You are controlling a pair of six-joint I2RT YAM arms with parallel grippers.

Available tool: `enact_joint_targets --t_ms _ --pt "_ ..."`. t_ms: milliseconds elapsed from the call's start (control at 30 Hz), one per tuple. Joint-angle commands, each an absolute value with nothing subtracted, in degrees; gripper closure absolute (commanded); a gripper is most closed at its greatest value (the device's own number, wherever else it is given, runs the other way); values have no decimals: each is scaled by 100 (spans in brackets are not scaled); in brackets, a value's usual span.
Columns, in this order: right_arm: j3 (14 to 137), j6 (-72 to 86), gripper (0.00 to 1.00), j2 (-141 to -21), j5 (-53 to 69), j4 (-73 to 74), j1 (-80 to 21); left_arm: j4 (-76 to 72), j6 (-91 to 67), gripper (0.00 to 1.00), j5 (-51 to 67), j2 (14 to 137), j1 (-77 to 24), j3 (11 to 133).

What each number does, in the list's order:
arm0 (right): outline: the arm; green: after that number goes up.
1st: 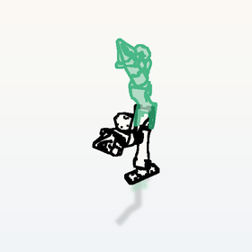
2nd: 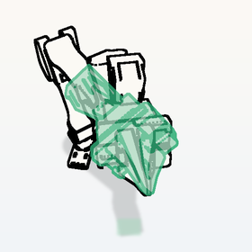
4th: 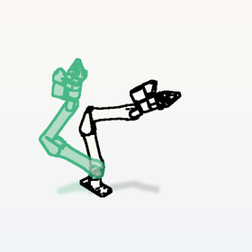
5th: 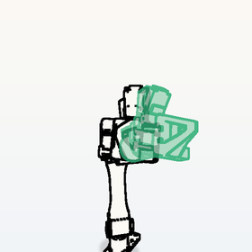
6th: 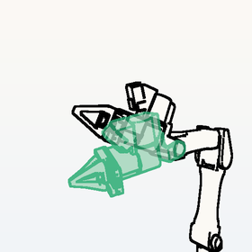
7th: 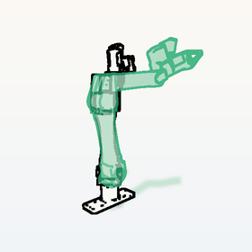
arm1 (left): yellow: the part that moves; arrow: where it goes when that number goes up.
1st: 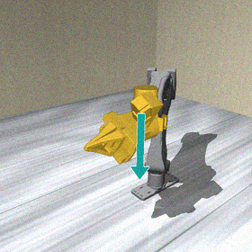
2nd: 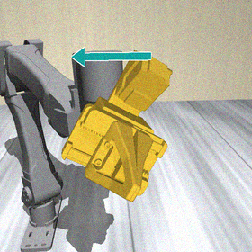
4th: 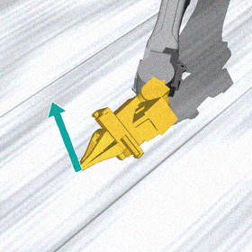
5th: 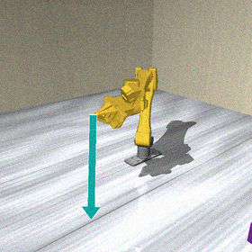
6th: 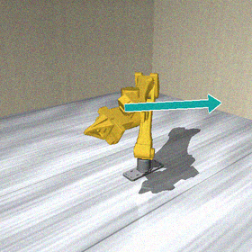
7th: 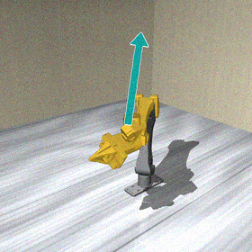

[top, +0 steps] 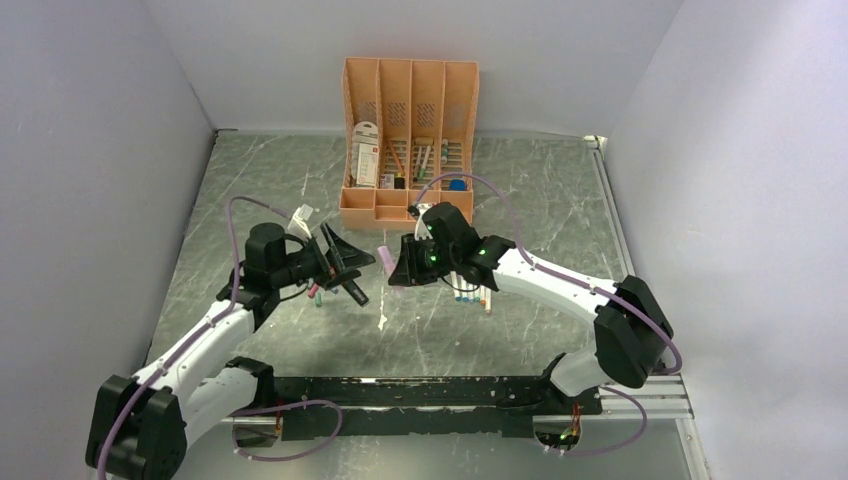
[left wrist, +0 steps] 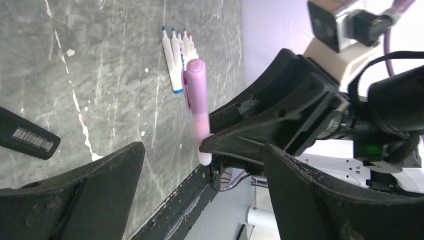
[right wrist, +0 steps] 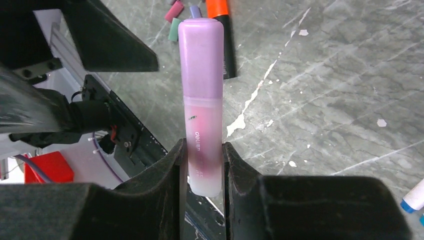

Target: Open the pen caps

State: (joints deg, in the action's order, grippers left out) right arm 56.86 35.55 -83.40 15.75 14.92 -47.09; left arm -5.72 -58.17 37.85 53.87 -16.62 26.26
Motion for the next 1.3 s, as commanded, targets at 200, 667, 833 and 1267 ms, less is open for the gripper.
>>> enact_joint_targets --t_ms 200,667,833,1267 --pt "5687 3640 100 -8468 1880 1239 -4707 -1161 -5972 1 2875 6284 -2458 2963" --pt "5529 3648 100 -8368 1877 1251 -4715 -1260 -5994 26 2307 6778 -2678 3226" --pt "5513 3648 100 -8340 1869 1248 -4709 -1198 -5973 40 2280 6820 -2743 3237" --pt "5479 3691 100 -8329 1859 1205 -4707 -1136 -5901 86 2302 6974 -3004 3313"
